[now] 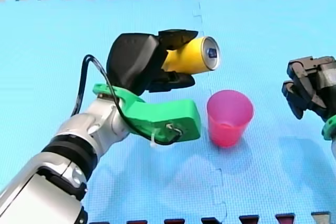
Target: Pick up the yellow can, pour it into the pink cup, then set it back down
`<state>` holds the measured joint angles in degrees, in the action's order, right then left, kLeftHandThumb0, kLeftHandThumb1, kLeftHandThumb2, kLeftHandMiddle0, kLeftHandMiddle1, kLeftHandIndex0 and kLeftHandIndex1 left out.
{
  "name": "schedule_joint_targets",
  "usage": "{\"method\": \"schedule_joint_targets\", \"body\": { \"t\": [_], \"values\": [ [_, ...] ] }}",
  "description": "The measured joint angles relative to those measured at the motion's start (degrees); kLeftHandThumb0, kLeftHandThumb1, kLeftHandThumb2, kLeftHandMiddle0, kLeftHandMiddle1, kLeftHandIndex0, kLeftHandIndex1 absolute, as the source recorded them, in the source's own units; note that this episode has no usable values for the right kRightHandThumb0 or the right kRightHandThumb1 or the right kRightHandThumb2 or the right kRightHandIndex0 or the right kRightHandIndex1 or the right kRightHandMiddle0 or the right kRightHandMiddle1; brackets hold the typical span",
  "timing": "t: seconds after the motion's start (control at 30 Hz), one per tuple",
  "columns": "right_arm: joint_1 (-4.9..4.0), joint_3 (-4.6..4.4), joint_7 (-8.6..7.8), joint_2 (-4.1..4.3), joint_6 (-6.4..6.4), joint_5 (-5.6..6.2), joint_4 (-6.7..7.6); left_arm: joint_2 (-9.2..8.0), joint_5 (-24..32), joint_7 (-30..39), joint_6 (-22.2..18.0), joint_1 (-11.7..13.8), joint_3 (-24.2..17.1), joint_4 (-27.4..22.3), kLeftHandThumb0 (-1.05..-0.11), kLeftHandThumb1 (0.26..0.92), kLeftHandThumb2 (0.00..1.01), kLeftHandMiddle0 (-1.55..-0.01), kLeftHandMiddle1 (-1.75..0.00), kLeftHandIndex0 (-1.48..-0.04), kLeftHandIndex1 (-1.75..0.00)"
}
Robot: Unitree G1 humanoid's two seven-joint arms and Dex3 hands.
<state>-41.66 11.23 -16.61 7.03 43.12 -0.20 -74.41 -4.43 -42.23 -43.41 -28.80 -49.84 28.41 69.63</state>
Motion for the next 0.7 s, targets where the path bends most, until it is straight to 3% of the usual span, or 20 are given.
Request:
{"method": "schedule_joint_targets", "body": {
  "t": [0.7],
  "values": [
    [-0.26,0.85,-1.64,-0.10,0.05,0.72,-0.32,-1.07,-1.91,-4.10,-0.89,-1.28,2.54,-0.25,-0.336,0.829,0.00,-1.39,0.00,-1.19,-0.01]
  ]
}}
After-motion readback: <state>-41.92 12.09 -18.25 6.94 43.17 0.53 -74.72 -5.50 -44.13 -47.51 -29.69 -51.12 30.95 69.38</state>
